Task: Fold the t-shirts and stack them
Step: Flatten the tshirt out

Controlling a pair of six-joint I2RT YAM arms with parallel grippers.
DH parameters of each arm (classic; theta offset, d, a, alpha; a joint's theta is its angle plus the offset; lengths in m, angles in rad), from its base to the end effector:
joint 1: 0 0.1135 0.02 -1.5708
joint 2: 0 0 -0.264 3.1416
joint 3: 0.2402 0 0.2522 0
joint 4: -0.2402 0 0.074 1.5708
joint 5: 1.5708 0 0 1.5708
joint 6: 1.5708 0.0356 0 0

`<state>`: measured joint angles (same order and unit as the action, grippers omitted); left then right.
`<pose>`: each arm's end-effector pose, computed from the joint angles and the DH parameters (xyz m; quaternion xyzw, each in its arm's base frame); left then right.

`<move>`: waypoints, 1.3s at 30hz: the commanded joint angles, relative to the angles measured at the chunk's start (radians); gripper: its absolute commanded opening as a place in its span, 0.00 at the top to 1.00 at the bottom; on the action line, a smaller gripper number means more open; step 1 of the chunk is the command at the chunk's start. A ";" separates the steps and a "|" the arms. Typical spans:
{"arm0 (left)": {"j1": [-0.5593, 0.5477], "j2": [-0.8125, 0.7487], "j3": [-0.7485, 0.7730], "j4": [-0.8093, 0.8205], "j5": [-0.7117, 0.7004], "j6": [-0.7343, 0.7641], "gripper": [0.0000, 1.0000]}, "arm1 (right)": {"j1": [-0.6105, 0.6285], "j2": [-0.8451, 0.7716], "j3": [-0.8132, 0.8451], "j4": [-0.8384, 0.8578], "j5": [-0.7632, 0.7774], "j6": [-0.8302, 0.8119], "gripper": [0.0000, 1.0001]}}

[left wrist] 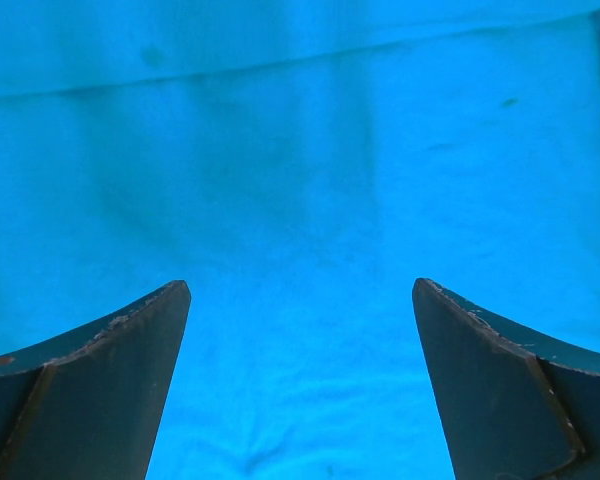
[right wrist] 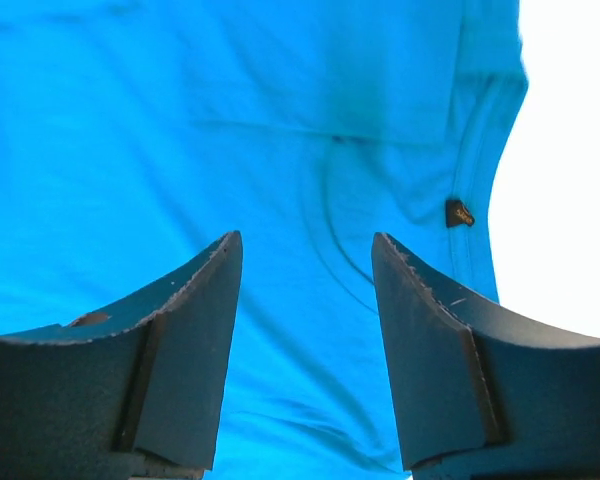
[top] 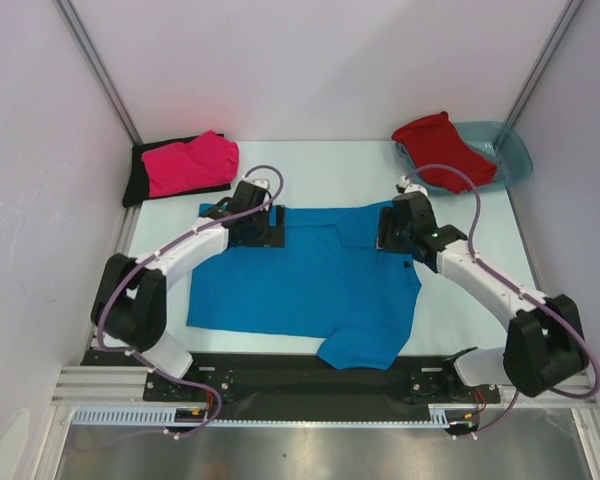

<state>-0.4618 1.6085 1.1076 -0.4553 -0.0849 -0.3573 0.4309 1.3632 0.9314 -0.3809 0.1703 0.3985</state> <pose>0.3028 -0.1473 0.2229 0.0369 0.9517 -0.0832 0.2933 0.2644 0.1149 0.2446 0.0165 0.9260 0.0762 0.3693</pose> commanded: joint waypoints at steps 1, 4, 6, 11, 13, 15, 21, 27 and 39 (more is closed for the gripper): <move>-0.011 -0.103 -0.023 -0.036 -0.009 -0.005 0.00 | -0.001 -0.058 0.058 -0.076 -0.061 -0.021 0.40; -0.023 -0.149 -0.087 -0.026 0.011 -0.040 0.00 | 0.009 -0.075 0.054 -0.154 -0.118 0.031 0.41; -0.034 -0.165 -0.127 -0.013 0.055 -0.060 0.00 | 0.023 -0.099 0.000 -0.165 -0.161 0.066 0.41; -0.080 -0.203 -0.265 0.058 0.076 -0.132 0.00 | 0.065 -0.164 -0.140 -0.130 -0.207 0.167 0.41; -0.089 -0.202 -0.294 0.063 0.076 -0.147 0.00 | 0.086 -0.177 -0.184 -0.127 -0.200 0.186 0.41; -0.101 -0.196 -0.310 0.067 0.076 -0.152 0.00 | 0.103 -0.181 -0.206 -0.128 -0.178 0.206 0.41; -0.121 -0.197 -0.367 0.020 0.007 -0.192 0.00 | 0.157 -0.147 -0.250 -0.141 -0.114 0.243 0.41; -0.123 -0.255 -0.486 -0.017 -0.059 -0.307 0.00 | 0.201 -0.119 -0.255 -0.139 -0.098 0.267 0.43; -0.123 -0.283 -0.535 -0.085 -0.108 -0.341 0.00 | 0.220 -0.144 -0.238 -0.168 -0.045 0.264 0.43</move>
<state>-0.5831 1.3308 0.6319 -0.4007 -0.1543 -0.6701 0.6453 1.2438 0.6800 -0.5323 0.0872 0.6548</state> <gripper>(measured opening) 0.996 0.576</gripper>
